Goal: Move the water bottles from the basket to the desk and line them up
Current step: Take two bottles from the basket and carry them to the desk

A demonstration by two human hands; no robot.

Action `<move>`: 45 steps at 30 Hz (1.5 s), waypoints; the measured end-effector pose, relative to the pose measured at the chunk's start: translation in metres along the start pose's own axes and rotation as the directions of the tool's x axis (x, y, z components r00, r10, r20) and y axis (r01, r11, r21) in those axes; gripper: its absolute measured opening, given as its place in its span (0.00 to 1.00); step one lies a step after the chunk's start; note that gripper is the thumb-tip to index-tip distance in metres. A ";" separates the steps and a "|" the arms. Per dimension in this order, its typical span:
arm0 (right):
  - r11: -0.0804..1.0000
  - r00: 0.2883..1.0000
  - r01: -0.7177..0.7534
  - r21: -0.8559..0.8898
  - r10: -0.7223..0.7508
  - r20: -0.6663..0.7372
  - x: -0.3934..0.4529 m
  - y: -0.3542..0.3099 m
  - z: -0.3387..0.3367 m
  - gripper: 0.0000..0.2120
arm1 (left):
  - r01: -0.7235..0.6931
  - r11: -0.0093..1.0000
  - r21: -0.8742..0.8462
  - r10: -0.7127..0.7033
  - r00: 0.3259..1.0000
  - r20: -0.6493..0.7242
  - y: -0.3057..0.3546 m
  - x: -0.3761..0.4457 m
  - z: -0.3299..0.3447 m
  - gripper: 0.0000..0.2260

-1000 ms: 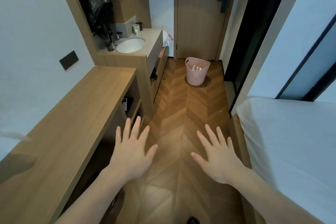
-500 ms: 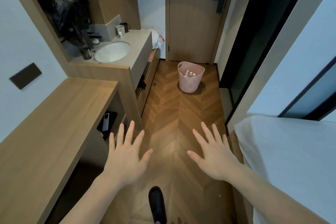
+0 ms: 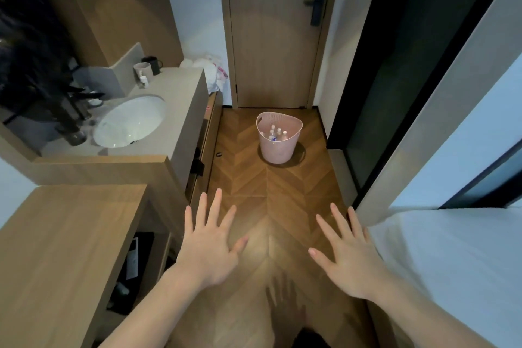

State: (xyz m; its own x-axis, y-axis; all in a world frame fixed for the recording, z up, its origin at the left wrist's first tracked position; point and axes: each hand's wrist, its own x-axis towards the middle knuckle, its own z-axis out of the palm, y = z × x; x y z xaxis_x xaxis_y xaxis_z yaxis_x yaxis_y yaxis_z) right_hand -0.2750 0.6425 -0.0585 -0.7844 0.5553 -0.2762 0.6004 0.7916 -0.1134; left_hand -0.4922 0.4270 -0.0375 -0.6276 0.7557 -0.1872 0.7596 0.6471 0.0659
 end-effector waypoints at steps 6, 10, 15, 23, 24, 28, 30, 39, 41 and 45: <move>0.999 1.000 -0.020 0.051 0.019 0.011 0.118 0.023 -0.027 0.37 | -0.035 0.999 0.017 0.035 0.999 0.007 0.003 0.133 -0.007 0.35; 0.998 0.998 -0.023 0.059 0.020 0.056 0.208 0.044 -0.046 0.38 | -0.053 0.999 0.004 0.053 0.998 0.042 0.011 0.225 -0.018 0.36; 0.999 0.990 0.014 0.033 -0.018 0.137 0.326 0.066 -0.088 0.37 | -0.005 1.000 0.000 0.005 1.000 0.024 0.012 0.328 -0.049 0.42; 0.997 0.988 0.061 0.037 -0.066 0.141 0.482 0.073 -0.123 0.38 | 0.078 0.996 -0.029 -0.075 0.991 0.111 -0.015 0.461 -0.058 0.34; 0.997 0.987 0.067 0.048 -0.073 0.141 0.502 0.074 -0.125 0.38 | 0.086 0.996 -0.036 -0.082 0.991 0.109 -0.021 0.481 -0.056 0.34; 0.996 0.986 0.012 0.093 -0.027 0.165 0.579 0.078 -0.129 0.38 | 0.071 0.996 -0.058 -0.065 0.992 0.108 -0.045 0.565 -0.056 0.33; 0.995 0.981 -0.041 0.093 0.022 0.195 0.616 0.078 -0.132 0.39 | 0.067 0.995 -0.073 -0.059 0.992 0.113 -0.058 0.609 -0.056 0.33; 0.957 0.949 -0.188 0.221 0.119 0.292 0.738 0.099 -0.145 0.38 | -0.022 0.998 -0.057 0.039 0.947 0.319 -0.083 0.788 -0.038 0.34; 0.950 0.935 -0.214 0.225 0.133 0.329 0.769 0.111 -0.147 0.38 | -0.034 0.996 -0.077 0.059 0.939 0.340 -0.079 0.827 -0.034 0.33; 0.941 0.929 -0.224 0.252 0.127 0.349 0.838 0.138 -0.148 0.37 | -0.013 0.994 -0.108 0.055 0.916 0.397 -0.065 0.901 -0.019 0.32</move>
State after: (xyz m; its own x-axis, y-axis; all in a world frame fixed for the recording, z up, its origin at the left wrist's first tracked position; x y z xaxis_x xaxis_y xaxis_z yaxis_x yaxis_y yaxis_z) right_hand -0.8729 1.2549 -0.1645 -0.5976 0.5277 -0.6036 0.7801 0.5568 -0.2855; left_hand -1.1098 1.0678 -0.1913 -0.4652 0.6877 -0.5573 0.7445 0.6446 0.1739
